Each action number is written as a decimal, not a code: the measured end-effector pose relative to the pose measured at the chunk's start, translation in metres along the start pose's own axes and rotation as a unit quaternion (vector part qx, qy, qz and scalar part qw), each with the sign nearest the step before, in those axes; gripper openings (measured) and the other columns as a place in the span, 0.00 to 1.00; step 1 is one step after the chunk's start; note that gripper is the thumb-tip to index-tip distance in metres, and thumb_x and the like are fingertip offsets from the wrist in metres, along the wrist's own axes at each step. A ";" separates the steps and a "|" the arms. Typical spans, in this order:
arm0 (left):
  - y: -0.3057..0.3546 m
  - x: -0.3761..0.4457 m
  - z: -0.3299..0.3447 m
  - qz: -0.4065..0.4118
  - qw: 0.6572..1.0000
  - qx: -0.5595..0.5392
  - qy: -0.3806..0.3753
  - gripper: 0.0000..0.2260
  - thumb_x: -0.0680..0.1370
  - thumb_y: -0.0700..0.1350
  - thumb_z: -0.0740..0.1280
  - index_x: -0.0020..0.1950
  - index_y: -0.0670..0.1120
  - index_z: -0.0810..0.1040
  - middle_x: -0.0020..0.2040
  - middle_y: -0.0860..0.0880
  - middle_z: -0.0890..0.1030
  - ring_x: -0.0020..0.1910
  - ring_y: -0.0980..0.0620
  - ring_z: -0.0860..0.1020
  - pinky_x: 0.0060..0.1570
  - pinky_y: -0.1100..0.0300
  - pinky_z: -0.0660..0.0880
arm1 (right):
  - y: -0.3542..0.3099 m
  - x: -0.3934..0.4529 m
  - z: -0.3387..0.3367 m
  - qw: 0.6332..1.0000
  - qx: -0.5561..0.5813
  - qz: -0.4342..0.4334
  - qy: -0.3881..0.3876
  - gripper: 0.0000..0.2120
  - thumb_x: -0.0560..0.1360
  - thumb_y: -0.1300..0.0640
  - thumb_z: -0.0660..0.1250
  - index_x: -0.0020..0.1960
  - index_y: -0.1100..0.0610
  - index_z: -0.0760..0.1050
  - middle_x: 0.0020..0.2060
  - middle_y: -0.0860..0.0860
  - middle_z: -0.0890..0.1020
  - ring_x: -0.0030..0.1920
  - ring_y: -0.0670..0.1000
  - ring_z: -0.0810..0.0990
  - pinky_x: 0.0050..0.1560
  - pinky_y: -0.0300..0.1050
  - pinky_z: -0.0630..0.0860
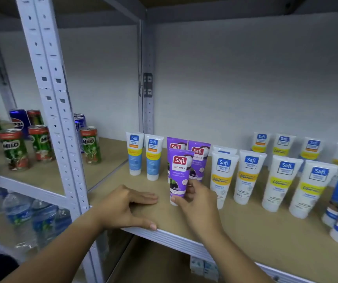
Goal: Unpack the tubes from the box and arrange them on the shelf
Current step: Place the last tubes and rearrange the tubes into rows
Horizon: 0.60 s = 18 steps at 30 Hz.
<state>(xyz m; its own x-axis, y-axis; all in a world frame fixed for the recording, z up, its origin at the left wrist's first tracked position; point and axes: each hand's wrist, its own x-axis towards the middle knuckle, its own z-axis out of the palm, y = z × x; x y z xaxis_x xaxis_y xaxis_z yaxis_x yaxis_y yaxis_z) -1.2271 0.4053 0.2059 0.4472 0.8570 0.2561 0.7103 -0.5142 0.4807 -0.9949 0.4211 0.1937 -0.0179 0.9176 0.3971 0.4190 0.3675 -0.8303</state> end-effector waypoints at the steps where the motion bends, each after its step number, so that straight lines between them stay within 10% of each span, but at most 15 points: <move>1: 0.000 0.000 0.001 -0.003 1.000 -0.011 0.003 0.34 0.62 0.67 0.77 0.65 0.57 0.79 0.66 0.62 0.76 0.64 0.73 0.71 0.67 0.73 0.65 | 0.002 0.004 0.004 1.000 -0.005 0.005 0.002 0.18 0.66 0.60 0.79 0.52 0.49 0.77 0.45 0.43 0.85 0.44 0.40 0.83 0.48 0.41 0.81; 18: 0.001 0.003 0.004 -0.022 0.997 -0.065 0.028 0.34 0.58 0.64 0.81 0.62 0.54 0.82 0.63 0.62 0.79 0.63 0.71 0.74 0.67 0.68 0.69 | 0.004 0.030 0.029 0.998 -0.052 0.013 0.032 0.17 0.66 0.56 0.80 0.51 0.54 0.77 0.45 0.47 0.85 0.43 0.44 0.83 0.48 0.46 0.82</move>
<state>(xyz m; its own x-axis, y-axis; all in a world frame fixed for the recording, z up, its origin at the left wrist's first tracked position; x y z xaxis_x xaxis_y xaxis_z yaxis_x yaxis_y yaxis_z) -1.2232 0.4072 0.2039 0.3826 0.8813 0.2774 0.6503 -0.4701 0.5967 -1.0196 0.4547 0.1910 0.0514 0.9141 0.4021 0.5110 0.3219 -0.7970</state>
